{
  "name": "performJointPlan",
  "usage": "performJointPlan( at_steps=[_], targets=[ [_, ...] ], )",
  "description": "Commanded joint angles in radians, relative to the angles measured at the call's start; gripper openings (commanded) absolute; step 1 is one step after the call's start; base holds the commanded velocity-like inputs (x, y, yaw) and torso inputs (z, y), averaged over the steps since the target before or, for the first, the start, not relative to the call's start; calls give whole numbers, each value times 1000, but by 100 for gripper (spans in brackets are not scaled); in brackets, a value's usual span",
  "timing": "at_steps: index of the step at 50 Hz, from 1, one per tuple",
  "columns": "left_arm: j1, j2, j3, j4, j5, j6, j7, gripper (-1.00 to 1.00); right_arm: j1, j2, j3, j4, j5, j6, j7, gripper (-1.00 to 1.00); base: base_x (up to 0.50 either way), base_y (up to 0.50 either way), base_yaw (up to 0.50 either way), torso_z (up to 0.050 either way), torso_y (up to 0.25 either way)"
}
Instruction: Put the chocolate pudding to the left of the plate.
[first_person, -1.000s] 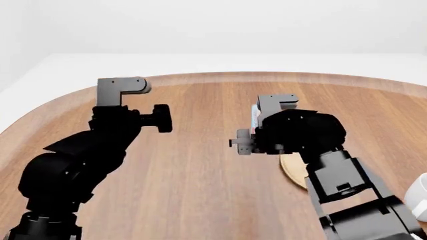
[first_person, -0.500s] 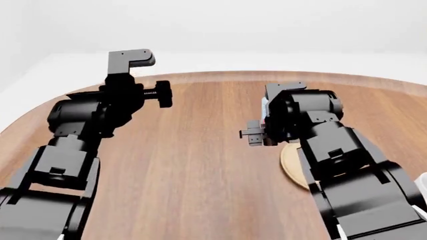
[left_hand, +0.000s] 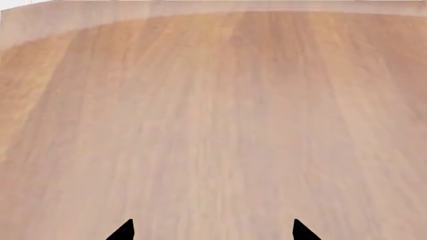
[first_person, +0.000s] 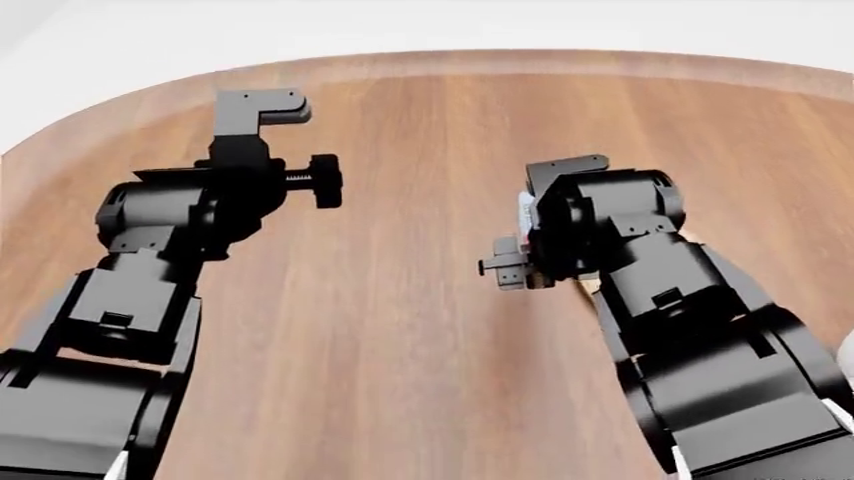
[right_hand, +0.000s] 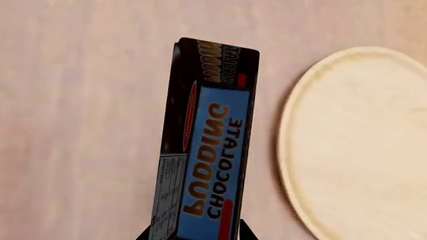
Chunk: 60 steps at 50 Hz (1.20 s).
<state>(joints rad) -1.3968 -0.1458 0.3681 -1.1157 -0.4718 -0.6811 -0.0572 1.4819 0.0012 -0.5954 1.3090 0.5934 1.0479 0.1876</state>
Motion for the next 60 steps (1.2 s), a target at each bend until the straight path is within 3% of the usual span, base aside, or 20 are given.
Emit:
performJointPlan(
  at_steps=[1, 8, 19, 43, 60],
  targets=[
    [7, -6, 0, 51, -8, -29, -10, 100, 36, -1, 85, 0, -107, 18, -40, -100, 0, 0, 0, 0, -250],
    [12, -10, -6, 96, -20, -53, -21, 100, 42, -1, 118, 0, -125, 19, -44, -100, 0, 0, 0, 0, -8],
    [30, -24, -9, 185, -39, -107, -37, 100, 54, -1, -7, 0, 36, 1, -4, -100, 0, 0, 0, 0, 0],
    [36, -31, -4, 236, -50, -133, -48, 100, 40, -1, -6, 0, 19, -57, 3, -100, 0, 0, 0, 0, 0],
    [35, -34, -5, 251, -58, -141, -55, 100, 48, -1, 1, 0, 5, -71, 10, -100, -1, 0, 0, 0, -194]
  ],
)
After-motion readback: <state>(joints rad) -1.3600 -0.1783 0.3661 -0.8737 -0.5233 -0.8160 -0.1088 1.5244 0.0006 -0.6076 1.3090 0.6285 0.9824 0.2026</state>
